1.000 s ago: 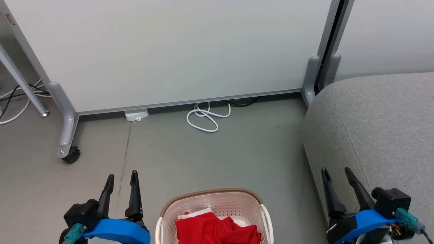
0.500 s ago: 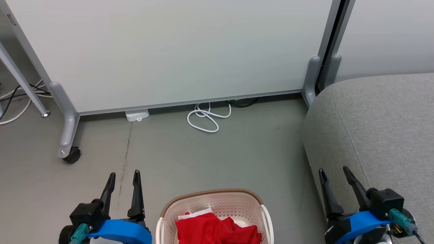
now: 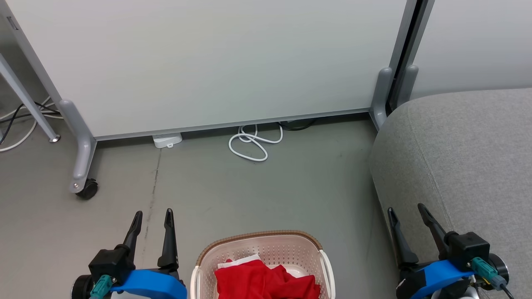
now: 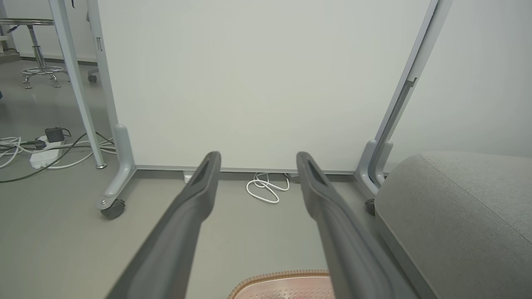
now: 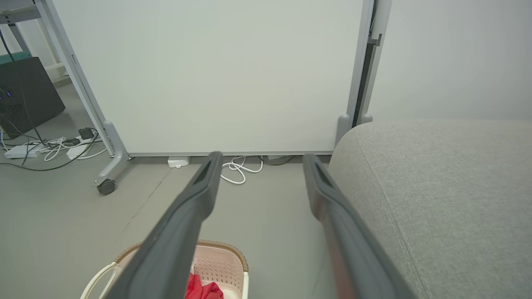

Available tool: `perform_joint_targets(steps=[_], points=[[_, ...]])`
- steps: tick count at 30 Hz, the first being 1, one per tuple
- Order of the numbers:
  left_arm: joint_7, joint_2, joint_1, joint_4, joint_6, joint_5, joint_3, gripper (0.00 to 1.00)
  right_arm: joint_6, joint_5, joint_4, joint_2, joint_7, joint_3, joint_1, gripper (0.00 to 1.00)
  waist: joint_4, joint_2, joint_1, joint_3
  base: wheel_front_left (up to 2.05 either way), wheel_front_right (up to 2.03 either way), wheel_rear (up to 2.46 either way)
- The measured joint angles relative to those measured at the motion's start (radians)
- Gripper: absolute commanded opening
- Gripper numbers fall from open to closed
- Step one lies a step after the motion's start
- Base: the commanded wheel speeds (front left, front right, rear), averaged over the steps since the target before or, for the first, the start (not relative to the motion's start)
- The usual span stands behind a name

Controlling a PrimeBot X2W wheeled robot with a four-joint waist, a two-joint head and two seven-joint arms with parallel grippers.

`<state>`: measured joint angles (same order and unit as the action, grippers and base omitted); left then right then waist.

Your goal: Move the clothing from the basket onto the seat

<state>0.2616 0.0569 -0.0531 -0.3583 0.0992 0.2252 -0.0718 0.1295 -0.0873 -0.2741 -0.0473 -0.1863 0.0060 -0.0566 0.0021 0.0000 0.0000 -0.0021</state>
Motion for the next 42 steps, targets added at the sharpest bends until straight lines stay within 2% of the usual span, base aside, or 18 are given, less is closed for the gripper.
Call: perform_joint_targets(steps=[8,18,26,42], points=[[0.000,-0.001,0.000,-0.005,0.003,0.001,0.003,1.00,0.000,-0.002,0.002,0.000,0.000,0.003,-0.001,1.00,-0.004,0.0000,0.0000,0.014,0.00,0.00,0.00],[0.001,-0.003,-0.022,-0.112,0.011,0.048,-0.005,1.00,0.001,0.000,0.023,0.000,0.001,0.051,-0.043,1.00,-0.053,0.0000,0.0001,0.089,0.00,0.00,0.00],[-0.013,0.001,-0.118,-0.280,0.022,0.086,-0.040,1.00,0.001,-0.011,0.040,-0.001,-0.002,0.087,-0.086,1.00,-0.129,0.0000,0.0001,0.205,0.00,0.00,0.00],[-0.106,0.056,-0.382,-0.678,0.027,0.098,-0.138,1.00,0.001,-0.041,0.042,-0.002,-0.044,0.142,-0.177,1.00,-0.280,0.0000,0.0002,0.457,0.00,0.00,0.00]])
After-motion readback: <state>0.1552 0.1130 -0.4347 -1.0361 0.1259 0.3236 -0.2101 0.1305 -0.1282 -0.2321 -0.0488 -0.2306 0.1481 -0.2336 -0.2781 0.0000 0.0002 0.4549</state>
